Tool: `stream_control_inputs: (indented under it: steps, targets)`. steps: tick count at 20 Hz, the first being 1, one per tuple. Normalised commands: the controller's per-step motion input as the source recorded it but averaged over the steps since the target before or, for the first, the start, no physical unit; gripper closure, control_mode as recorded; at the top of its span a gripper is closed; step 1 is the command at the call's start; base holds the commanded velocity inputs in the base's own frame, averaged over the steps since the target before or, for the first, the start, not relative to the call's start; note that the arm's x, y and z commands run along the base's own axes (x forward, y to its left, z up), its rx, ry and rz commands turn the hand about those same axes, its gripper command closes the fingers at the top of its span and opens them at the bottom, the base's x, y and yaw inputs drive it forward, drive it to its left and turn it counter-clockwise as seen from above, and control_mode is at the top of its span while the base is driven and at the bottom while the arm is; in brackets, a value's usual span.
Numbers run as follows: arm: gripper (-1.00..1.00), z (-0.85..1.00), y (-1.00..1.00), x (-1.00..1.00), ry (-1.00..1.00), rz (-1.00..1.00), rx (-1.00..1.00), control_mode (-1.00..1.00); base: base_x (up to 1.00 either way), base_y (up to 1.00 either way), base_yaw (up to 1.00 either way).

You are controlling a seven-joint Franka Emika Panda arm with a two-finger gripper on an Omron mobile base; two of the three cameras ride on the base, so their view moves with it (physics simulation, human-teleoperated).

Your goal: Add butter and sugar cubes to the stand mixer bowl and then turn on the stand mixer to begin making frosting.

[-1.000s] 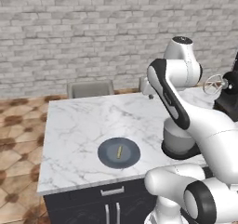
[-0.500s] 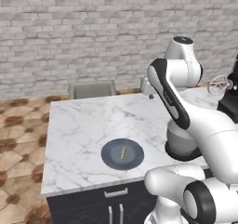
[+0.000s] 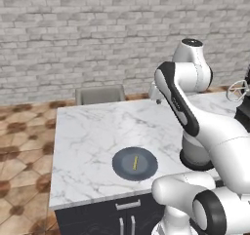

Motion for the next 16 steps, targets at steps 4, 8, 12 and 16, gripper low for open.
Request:
stream_control_inputs:
  steps: [4, 8, 12, 16]
  targets:
    - [-1.0, 0.0, 0.0, 0.0, 0.0, 0.0, 0.0, 1.0, 0.84, 0.0, 0.04]
    - [-1.0, 0.0, 0.0, 0.0, 0.0, 0.0, 0.0, 1.0, 0.89, -0.06, 0.03]
    - [-1.0, 0.0, 0.0, 0.0, 0.0, 0.0, 0.0, 1.0, 0.24, -0.1, 0.03]
    - [-1.0, 0.0, 0.0, 0.0, 0.0, 0.0, 0.0, 1.0, 0.0, 0.0, 0.0]
